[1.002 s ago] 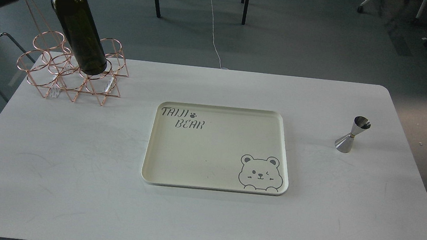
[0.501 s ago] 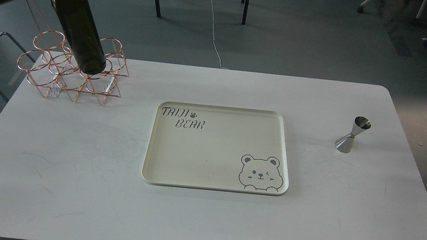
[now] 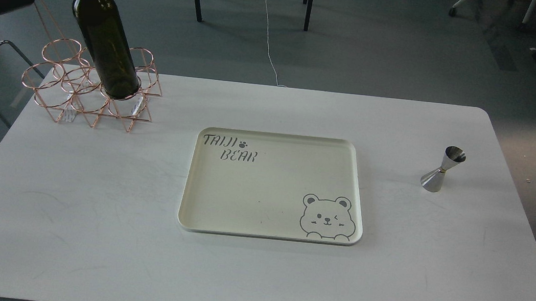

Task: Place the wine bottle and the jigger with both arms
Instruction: 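Lower the bottle into a slot of the copper rack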

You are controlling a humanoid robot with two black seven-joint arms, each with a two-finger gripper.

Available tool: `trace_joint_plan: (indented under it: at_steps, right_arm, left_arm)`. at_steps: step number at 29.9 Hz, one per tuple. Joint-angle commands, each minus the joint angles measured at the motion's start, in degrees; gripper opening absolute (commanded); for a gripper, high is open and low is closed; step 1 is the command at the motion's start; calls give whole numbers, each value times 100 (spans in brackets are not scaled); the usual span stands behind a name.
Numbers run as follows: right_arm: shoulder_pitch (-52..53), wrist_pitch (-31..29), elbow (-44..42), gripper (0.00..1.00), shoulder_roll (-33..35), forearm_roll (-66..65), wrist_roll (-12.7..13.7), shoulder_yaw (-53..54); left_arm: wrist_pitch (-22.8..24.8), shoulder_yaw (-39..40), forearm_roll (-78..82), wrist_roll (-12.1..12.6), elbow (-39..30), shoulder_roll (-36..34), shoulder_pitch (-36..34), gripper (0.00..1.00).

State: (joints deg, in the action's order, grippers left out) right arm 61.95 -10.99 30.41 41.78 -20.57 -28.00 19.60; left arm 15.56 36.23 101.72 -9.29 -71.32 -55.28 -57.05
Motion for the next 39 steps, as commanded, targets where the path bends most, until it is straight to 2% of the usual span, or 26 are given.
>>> trace_joint_plan:
  at_steps: [1, 14, 23, 26, 28, 31, 32, 35, 39]
  right_arm:
    - [1, 1, 0, 98, 5, 0, 0, 0]
    - [-7, 1, 0, 98, -4, 0, 0, 0]
    - [-7, 1, 0, 98, -4, 0, 0, 0]
    - [-7, 1, 0, 98, -4, 0, 0, 0]
    - [-7, 9, 0, 98, -12, 0, 0, 0]
    - [-16, 9, 0, 98, -4, 0, 0, 0]
    - [-16, 9, 8, 98, -4, 0, 0, 0]
    - [-7, 9, 8, 98, -4, 0, 0, 0]
    - [1, 1, 8, 98, -4, 9, 0, 35]
  left_arm:
    - [-18, -142, -11, -3, 30, 52, 10, 13]
    - [-27, -467, -38, -38, 531, 307, 19, 16]
    - [-36, -617, -38, -55, 768, 492, 27, 24]
    - [-44, -617, -38, -29, 830, 570, 19, 41]
    - [-44, -626, -29, -29, 848, 606, 27, 49]
    - [-44, -617, -38, -20, 848, 606, 19, 51]
    - [-44, -617, -38, -20, 848, 615, 10, 55]
    - [-140, -538, -73, -20, 848, 615, -8, 78]
    - [-570, -511, -843, -64, 848, 483, -16, 96]
